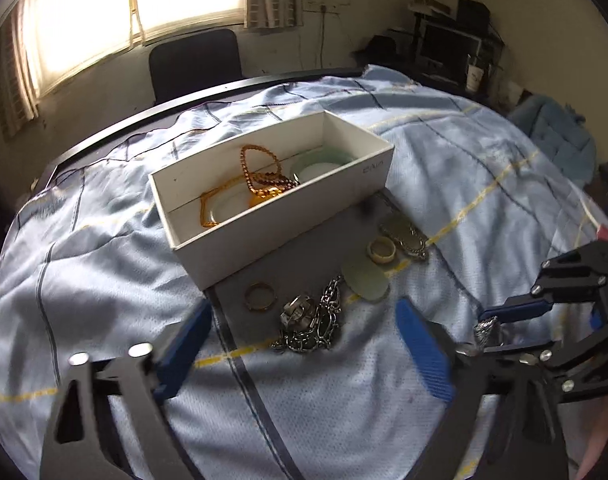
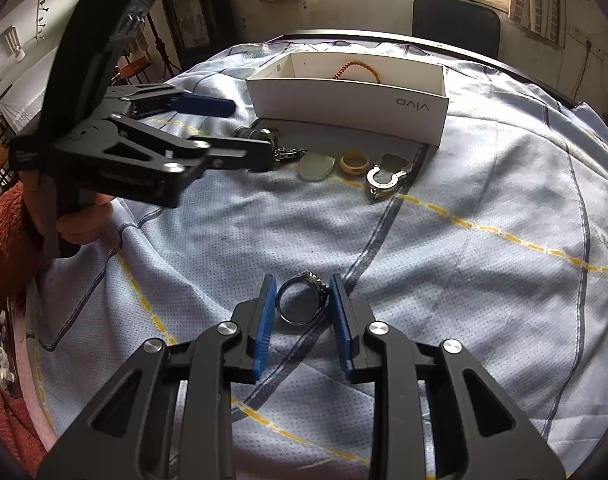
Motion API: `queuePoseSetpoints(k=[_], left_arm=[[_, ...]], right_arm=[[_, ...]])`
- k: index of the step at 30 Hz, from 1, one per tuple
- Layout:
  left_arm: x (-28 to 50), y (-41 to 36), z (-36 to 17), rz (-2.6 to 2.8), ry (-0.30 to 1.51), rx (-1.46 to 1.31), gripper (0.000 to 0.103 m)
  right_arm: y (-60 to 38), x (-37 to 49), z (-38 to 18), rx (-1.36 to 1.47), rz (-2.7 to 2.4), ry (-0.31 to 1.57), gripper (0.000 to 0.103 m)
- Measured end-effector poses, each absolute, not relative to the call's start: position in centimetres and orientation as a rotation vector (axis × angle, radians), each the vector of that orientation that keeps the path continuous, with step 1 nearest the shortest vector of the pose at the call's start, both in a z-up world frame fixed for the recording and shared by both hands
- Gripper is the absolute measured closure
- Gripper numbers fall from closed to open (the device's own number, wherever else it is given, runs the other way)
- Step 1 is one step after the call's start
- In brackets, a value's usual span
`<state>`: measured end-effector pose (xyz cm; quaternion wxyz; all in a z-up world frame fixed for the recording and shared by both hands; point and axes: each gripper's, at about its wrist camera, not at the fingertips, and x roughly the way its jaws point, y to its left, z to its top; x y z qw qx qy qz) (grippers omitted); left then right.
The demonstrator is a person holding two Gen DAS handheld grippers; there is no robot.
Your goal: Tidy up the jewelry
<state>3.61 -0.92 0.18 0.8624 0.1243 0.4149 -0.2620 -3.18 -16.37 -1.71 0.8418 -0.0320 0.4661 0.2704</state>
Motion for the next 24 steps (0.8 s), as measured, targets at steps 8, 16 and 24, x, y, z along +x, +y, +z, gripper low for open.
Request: queuePoseSetpoints(k=[8,16,24], left_arm=[[5.0,0.9,-1.5,-0.545,0.937,0.209,0.056],[5.2,1.9,-0.1,-0.552,0.891,0.178,0.056],[5.3,0.7,-1.5,-0.548,0.914,0.244,0.084]], right_arm=[[-16.3,-3.2,-1.7,-0.070,0.572,0.982,0.076],[-16.3,-3.3,-1.8,-0.073,0.572,0.981,0.076],[-16.3,-3.3,-1.8,-0.077,0.572,0.980,0.076]])
